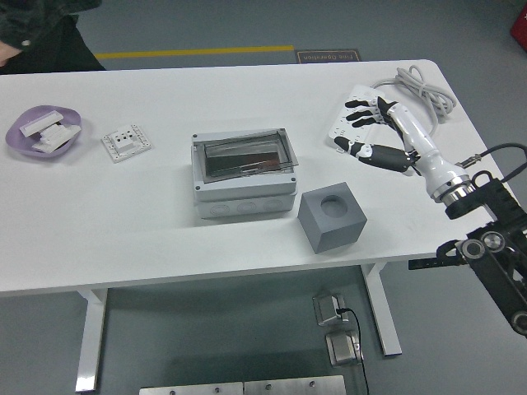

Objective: Pick up the cylinder from the cube,place it in the box,flap close box

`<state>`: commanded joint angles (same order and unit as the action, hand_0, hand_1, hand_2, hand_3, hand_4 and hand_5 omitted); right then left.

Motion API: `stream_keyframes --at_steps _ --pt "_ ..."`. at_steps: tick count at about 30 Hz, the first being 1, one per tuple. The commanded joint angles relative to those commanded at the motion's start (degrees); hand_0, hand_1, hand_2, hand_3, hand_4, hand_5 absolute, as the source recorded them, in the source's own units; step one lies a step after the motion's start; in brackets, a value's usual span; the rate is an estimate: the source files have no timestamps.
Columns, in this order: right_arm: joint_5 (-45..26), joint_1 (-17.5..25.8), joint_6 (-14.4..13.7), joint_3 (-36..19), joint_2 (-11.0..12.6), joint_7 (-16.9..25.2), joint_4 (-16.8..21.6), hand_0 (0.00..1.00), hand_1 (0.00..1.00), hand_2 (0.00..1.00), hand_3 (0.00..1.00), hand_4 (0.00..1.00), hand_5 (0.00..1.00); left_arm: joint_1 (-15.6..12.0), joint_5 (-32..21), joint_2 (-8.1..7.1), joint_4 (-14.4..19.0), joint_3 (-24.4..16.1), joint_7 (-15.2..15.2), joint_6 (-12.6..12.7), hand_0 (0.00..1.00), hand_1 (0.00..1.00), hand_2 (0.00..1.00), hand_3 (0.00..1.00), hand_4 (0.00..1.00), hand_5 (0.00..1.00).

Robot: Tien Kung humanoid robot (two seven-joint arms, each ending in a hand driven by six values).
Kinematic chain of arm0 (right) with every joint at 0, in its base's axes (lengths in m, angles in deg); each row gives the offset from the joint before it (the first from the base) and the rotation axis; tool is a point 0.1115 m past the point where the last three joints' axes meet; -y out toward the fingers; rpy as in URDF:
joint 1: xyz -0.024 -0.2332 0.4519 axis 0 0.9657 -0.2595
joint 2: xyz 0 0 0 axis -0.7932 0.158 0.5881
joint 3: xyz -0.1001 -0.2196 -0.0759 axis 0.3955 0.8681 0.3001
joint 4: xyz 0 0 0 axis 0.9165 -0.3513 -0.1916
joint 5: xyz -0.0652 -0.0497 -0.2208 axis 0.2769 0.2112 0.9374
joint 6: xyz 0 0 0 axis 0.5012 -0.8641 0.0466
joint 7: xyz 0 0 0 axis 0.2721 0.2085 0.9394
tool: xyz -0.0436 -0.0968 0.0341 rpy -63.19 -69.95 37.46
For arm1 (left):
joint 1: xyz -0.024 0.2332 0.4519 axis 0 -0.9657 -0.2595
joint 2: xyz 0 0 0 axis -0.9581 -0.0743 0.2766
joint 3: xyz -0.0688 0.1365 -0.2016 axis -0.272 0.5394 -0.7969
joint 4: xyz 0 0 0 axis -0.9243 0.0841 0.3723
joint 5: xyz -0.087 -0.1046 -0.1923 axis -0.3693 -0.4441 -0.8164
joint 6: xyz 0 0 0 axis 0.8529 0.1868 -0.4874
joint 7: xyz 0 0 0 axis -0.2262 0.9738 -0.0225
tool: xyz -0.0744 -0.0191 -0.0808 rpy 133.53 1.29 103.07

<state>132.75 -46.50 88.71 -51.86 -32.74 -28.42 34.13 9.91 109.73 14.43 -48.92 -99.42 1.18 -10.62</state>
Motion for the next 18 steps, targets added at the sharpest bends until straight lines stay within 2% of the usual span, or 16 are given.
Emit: stream_keyframes --at_steps 3,6,16,18 --pt "-2.2 4.3 -1.1 -3.6 -0.7 1.5 4.0 0.714 0.621 0.661 0.745 0.882 0.414 -0.2 0.2 -0.08 0.0 -0.4 -0.1 0.0 0.63 0.64 0.606 0.624 0.663 0.254" --pt "-3.7 7.2 -1.8 -4.6 -1.3 2.9 6.0 0.714 0.621 0.661 0.742 0.882 0.416 -0.3 0.4 -0.2 0.0 -0.5 -0.1 -0.1 0.63 0.64 0.608 0.624 0.663 0.255" --pt "-6.3 9.3 -2.7 -5.3 -2.9 5.2 5.0 0.711 0.621 0.658 0.735 0.883 0.42 0.7 -3.6 -1.53 0.0 3.8 -1.1 0.0 0.63 0.64 0.607 0.624 0.663 0.257" --pt "-6.9 9.3 -3.0 -5.4 -3.1 5.6 4.5 0.705 0.618 0.658 0.728 0.889 0.448 0.8 -4.0 -1.75 0.0 4.2 -1.2 0.0 0.63 0.64 0.606 0.624 0.663 0.257"
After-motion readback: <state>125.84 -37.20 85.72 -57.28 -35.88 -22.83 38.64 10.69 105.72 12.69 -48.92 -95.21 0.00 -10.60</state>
